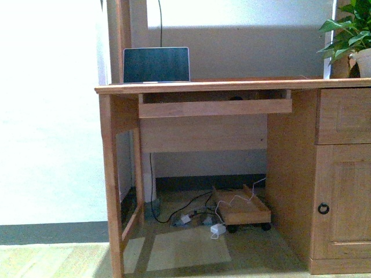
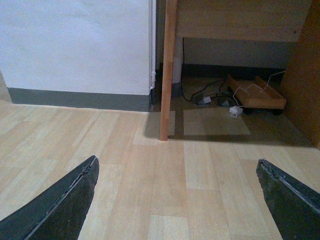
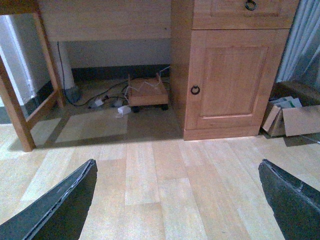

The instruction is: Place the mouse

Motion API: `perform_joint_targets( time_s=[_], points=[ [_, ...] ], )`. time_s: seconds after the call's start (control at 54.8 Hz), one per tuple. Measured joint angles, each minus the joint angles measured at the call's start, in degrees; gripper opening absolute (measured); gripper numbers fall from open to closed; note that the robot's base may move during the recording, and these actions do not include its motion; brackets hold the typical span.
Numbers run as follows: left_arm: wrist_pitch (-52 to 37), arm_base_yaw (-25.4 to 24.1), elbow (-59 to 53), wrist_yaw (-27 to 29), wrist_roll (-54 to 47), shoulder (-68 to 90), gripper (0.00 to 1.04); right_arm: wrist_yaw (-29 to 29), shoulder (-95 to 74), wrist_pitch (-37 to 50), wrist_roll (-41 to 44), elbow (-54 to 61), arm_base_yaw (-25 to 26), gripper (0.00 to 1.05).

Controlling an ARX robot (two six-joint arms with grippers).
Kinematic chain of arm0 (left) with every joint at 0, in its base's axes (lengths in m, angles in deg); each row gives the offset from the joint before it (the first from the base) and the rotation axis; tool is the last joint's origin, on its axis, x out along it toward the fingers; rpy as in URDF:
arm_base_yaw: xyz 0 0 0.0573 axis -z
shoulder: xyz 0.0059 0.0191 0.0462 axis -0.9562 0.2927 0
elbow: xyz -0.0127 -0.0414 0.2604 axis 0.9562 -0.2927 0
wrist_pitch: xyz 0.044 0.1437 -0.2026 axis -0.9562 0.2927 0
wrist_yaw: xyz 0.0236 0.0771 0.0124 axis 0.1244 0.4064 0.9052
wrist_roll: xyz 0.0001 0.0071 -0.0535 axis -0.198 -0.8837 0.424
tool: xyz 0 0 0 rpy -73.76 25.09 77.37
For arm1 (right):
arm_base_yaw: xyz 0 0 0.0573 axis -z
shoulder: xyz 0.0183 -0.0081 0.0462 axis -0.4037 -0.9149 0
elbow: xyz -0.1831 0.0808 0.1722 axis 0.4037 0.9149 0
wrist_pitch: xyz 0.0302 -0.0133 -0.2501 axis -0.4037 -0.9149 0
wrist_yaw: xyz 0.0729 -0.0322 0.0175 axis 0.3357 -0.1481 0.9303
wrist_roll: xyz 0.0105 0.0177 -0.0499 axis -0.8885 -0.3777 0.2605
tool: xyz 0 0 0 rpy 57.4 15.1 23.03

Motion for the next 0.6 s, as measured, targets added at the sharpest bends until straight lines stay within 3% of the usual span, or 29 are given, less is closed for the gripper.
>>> perform_joint_targets(
  time_s=[0.602],
  points=[
    [0.00,0.00,0.00,0.00,0.00,0.00,0.97,0.00,0.00,0.00,0.00,0.00,0.00,0.97]
  ],
)
